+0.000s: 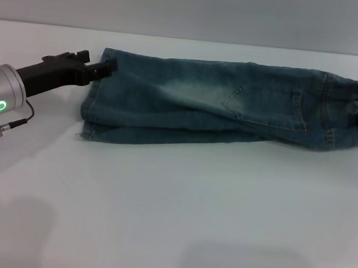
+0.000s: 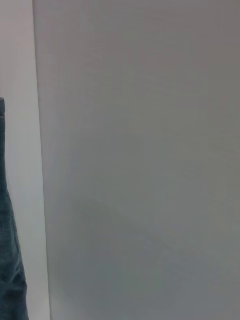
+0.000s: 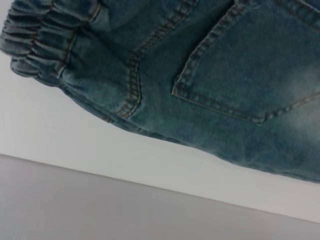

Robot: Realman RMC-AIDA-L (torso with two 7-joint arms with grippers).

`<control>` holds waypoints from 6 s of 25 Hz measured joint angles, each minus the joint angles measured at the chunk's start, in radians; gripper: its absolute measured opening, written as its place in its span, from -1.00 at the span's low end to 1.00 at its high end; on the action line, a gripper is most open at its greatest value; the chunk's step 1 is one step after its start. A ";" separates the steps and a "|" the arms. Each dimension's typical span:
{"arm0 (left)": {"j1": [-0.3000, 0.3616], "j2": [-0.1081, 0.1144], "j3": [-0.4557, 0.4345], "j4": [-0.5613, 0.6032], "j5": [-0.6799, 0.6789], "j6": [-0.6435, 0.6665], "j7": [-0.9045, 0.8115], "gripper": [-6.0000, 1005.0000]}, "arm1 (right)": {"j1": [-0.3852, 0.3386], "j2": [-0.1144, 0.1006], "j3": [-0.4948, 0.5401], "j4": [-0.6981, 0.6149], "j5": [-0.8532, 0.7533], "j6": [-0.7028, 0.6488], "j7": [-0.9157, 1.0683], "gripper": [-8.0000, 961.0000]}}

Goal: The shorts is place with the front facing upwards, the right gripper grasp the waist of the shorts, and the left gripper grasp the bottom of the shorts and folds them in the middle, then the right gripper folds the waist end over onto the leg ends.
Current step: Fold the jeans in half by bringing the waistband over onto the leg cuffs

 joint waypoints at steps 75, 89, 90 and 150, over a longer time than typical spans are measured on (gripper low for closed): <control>0.090 -0.021 -0.090 0.854 0.074 -0.416 0.823 0.62 | 0.096 -0.043 0.188 -0.344 0.432 -0.821 -0.023 -0.89; 0.131 -0.024 -0.090 0.934 0.113 -0.419 0.817 0.62 | 0.131 -0.030 0.070 -0.267 0.433 -0.757 -0.026 -0.90; 0.133 -0.025 -0.091 0.936 0.113 -0.419 0.818 0.62 | 0.130 -0.030 0.065 -0.263 0.433 -0.754 -0.026 -0.90; 0.241 -0.002 -0.598 0.576 0.113 -0.262 0.825 0.61 | 0.258 0.126 -0.338 0.036 0.509 -0.281 -0.217 -0.14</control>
